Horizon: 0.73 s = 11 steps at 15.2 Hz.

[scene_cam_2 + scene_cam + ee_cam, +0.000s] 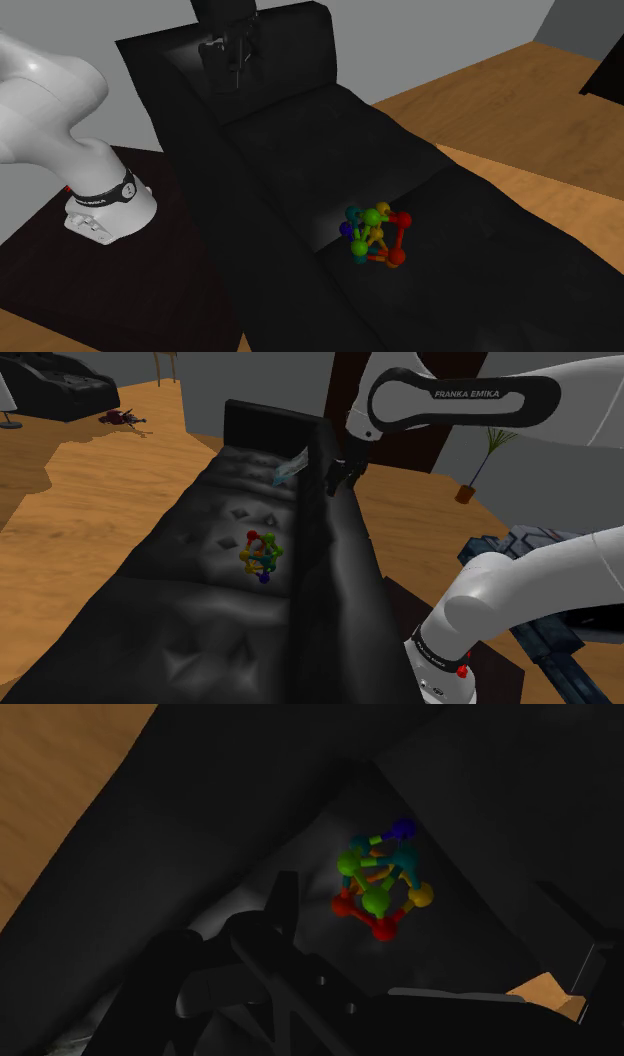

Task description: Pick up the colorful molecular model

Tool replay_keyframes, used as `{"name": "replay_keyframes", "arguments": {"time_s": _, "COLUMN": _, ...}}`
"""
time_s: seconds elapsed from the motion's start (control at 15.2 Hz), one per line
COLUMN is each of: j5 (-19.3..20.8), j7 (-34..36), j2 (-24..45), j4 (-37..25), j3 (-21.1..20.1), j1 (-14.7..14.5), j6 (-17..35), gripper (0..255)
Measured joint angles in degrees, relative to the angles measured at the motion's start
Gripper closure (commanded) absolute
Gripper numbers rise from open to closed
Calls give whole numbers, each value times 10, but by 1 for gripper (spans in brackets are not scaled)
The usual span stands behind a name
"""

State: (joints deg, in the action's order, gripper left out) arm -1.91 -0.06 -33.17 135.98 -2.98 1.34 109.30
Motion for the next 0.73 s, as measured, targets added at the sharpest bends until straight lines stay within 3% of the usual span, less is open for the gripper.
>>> {"name": "replay_keyframes", "arguments": {"time_s": 0.73, "j5": 4, "j7": 65, "j2": 227, "j4": -51, "j3": -27, "j1": 8, "j6": 148, "gripper": 0}}
